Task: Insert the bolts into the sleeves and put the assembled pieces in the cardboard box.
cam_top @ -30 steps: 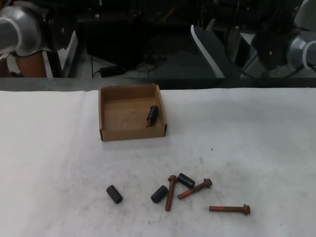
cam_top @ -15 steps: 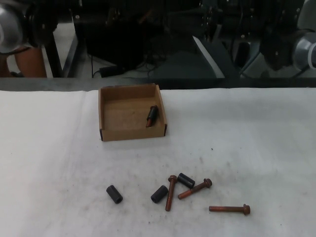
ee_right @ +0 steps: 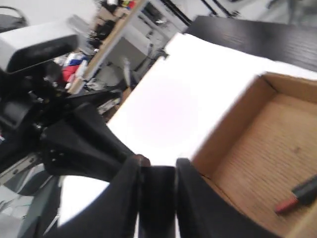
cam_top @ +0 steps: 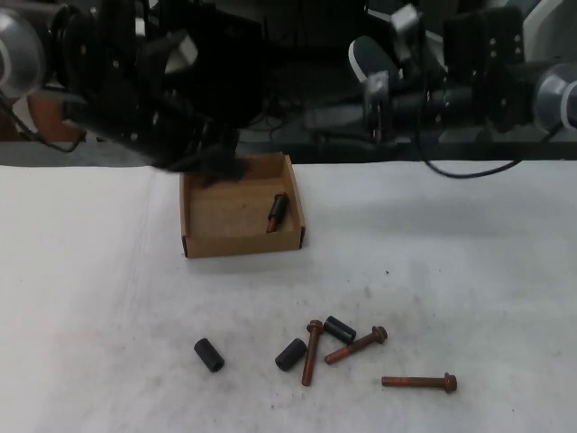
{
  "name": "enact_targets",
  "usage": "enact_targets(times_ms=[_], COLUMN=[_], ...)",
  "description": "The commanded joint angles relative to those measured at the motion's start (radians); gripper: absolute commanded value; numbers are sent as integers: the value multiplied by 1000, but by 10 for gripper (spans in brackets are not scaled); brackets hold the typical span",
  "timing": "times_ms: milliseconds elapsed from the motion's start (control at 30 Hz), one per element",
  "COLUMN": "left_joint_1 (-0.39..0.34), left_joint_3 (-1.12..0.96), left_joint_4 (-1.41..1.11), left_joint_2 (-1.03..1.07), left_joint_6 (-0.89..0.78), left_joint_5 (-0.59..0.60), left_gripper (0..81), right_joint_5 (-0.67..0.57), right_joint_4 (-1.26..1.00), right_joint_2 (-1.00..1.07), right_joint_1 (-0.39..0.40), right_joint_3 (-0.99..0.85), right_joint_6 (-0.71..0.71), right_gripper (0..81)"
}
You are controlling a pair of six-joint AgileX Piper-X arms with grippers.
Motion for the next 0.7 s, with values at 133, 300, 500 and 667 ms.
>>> enact_targets(times_ms=[133,300,500,667], left_joint_1=[-4,-15,-17,-17], left_joint_3=[-2,-2,31,104], left_joint_4=[81,140,177,161], left_joint_2=[-11,-11,-11,-11], left_joint_6=[-45,-42,-42,-60], left_joint_5=[-163,-268,-353,-406], left_gripper=[6,6,6,6], right_joint_5=[386,518,696,843], right_joint_4=[393,467,555,644], right_joint_2=[-7,-10,-23,-27], right_joint_1=[50,60,60,60], right_joint_3=[1,1,1,1], right_joint_6=[-263,-311,-388,-426], right_gripper=[2,2,2,2])
